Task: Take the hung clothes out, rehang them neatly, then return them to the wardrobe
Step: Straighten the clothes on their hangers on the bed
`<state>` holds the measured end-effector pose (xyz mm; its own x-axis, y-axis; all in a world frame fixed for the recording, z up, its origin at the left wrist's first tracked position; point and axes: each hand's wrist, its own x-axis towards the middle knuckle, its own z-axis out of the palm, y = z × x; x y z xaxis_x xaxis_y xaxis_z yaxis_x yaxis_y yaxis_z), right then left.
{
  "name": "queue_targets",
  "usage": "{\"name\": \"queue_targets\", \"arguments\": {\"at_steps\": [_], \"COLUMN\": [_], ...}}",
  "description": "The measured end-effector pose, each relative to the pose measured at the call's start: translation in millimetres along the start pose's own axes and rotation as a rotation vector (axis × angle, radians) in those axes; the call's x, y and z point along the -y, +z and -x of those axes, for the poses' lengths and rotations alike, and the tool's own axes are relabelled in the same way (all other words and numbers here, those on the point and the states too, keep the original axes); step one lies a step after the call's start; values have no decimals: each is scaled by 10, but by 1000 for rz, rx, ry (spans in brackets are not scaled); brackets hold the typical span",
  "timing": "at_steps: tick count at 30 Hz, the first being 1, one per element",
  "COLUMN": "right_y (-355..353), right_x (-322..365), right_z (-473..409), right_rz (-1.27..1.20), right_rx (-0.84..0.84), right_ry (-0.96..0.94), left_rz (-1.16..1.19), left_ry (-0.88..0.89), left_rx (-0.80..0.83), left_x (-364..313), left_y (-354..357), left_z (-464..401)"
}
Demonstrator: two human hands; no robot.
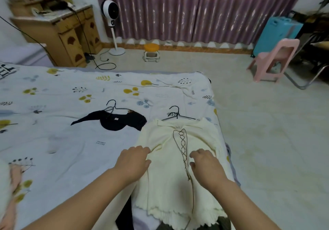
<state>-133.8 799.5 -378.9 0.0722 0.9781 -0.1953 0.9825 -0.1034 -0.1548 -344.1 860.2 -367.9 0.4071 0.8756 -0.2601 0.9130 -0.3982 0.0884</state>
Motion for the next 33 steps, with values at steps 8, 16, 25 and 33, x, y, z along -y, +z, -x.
{"name": "queue_targets", "arguments": {"at_steps": [8, 16, 25, 33], "right_y": [-694, -961, -1015, -1135], "right_x": [1162, 2492, 3454, 3925], "right_z": [1165, 2389, 3233, 3543], "right_rz": [-40, -46, -187, -196], "right_rx": [-88, -89, -85, -105], "right_ry": [-66, -103, -163, -337], "left_rz": [133, 179, 384, 502], "left_ry": [-7, -87, -292, -496], "left_rx": [-105, -155, -359, -507], "left_x": [378, 935, 1585, 1755], "left_y": [-611, -788, -1000, -983], "left_z": [1478, 3089, 4442, 5314]}}
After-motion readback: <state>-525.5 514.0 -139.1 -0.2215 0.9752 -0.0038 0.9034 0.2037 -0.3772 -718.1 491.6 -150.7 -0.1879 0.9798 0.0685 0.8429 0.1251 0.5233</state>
